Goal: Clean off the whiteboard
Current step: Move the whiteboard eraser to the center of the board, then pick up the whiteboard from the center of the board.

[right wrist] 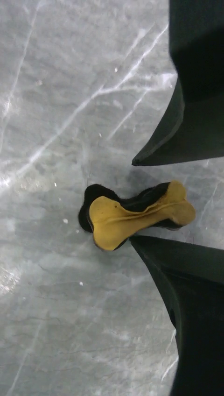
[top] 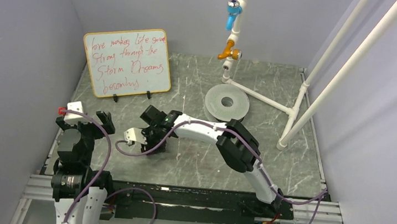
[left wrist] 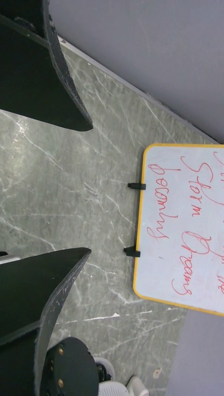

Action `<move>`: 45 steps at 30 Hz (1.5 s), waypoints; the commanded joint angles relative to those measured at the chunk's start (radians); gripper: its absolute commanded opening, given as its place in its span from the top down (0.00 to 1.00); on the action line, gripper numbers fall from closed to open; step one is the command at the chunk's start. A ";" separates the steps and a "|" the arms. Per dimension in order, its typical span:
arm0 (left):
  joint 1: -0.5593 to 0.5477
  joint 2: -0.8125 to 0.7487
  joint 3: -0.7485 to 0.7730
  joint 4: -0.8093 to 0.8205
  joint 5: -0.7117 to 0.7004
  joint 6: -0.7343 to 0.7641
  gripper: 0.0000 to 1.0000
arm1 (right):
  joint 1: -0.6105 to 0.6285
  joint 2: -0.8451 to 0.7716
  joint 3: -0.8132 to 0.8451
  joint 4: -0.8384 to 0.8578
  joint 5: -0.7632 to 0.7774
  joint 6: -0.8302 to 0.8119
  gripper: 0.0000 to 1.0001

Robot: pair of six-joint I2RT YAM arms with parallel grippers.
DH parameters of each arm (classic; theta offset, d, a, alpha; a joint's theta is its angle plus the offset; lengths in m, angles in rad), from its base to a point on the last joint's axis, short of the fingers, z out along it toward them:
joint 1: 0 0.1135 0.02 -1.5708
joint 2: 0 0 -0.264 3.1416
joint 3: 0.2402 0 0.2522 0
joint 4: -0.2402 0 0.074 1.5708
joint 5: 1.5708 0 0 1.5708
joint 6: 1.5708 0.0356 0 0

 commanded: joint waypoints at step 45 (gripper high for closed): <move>-0.001 0.119 0.009 0.016 0.083 0.045 0.01 | -0.524 0.603 0.967 0.582 -0.377 1.281 0.14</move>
